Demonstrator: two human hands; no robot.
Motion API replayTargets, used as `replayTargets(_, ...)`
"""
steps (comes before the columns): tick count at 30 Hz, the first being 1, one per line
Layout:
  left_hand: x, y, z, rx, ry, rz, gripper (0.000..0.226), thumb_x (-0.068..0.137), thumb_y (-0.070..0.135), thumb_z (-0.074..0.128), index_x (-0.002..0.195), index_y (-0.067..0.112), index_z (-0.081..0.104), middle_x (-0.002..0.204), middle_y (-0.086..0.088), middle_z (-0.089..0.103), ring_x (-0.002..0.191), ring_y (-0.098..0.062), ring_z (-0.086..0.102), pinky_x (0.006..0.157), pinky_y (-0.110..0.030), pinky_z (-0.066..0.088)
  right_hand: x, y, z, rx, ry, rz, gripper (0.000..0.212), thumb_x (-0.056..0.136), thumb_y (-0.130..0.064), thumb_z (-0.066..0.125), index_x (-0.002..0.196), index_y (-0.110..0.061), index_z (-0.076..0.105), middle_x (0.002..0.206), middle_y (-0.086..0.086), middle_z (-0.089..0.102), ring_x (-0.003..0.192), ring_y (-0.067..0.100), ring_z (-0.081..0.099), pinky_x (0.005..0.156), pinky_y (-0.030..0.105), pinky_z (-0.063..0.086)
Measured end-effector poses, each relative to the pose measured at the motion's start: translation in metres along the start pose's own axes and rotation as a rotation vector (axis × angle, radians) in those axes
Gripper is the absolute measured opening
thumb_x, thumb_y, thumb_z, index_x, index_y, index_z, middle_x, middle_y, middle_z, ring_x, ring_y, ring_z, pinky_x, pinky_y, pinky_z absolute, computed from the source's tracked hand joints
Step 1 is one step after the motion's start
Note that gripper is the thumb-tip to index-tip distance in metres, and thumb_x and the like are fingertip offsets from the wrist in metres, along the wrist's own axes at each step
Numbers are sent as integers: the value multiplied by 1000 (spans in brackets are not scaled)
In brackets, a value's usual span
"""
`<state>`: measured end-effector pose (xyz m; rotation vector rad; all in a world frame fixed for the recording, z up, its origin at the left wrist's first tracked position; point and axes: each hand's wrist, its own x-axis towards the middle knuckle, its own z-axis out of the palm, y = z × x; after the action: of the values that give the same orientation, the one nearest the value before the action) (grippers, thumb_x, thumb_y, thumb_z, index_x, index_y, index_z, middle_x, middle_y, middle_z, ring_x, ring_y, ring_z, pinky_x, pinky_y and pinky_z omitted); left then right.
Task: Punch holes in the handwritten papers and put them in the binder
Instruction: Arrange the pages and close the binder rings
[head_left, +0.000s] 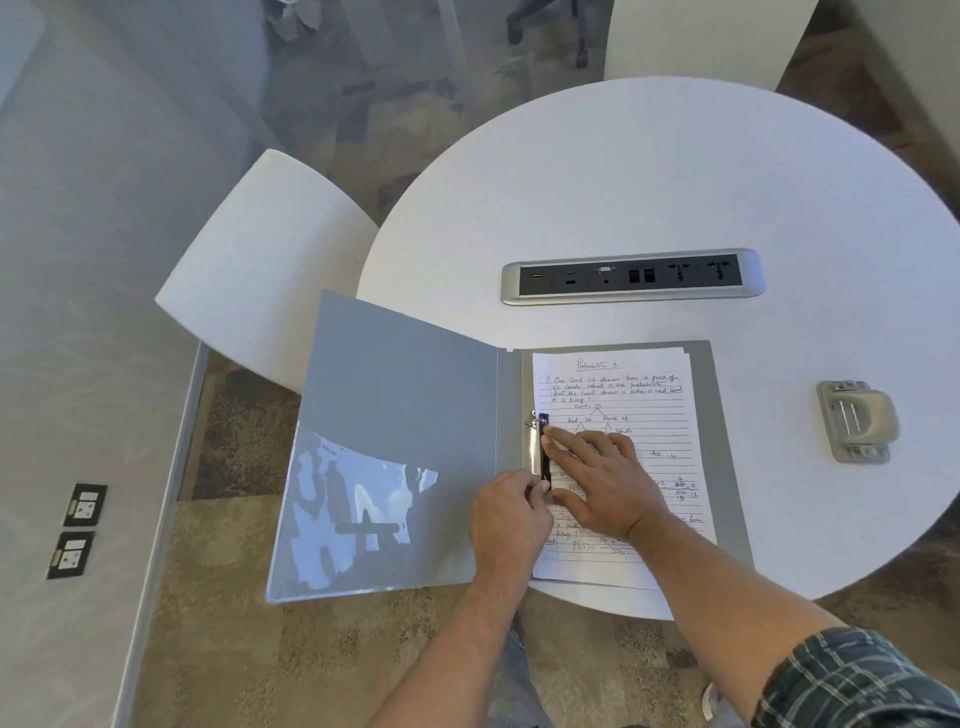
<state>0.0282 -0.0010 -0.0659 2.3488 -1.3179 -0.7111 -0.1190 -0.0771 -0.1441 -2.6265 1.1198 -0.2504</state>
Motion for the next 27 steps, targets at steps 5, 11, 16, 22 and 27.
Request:
replayTargets(5,1,-1,1,-6,5,-8,15,95,31,66,90,22,77,82,10,71,71,-7,64,65,-32,58,1,0,-2,-8,3,31,63,95,-58,46,148,-23,51,146,-1,49,117,22,55,100,47,43)
replayTargets(11,4,3,1,-21,8,-17,15,95,31,67,92,22,77,84,10,72,72,-7,65,65,-30,58,3,-2,-7,14,4,60,63,98,-61,38,147,-24,50,140,-2,51,110,21,55,98,47,43)
replayTargets(16,6,3,-1,-13,-8,-12,14,95,32,67,91,22,76,82,11,70,70,-7,64,64,-27,57,3,0,-6,84,1,102,69,93,-67,47,147,-23,49,144,-1,48,117,23,56,103,48,42)
replayTargets(22,0,-5,2,-65,7,-21,14,96,29,67,94,19,77,88,10,73,77,-7,66,70,-28,58,-1,2,-1,34,111,175,76,77,-79,61,122,-17,62,122,3,57,112,25,52,99,43,37)
replayTargets(27,3,-1,1,-50,8,-25,13,96,29,68,91,20,75,86,10,71,76,-9,65,66,-28,56,3,1,-3,34,77,177,61,81,-74,58,113,-22,63,116,-2,56,111,24,50,97,43,37)
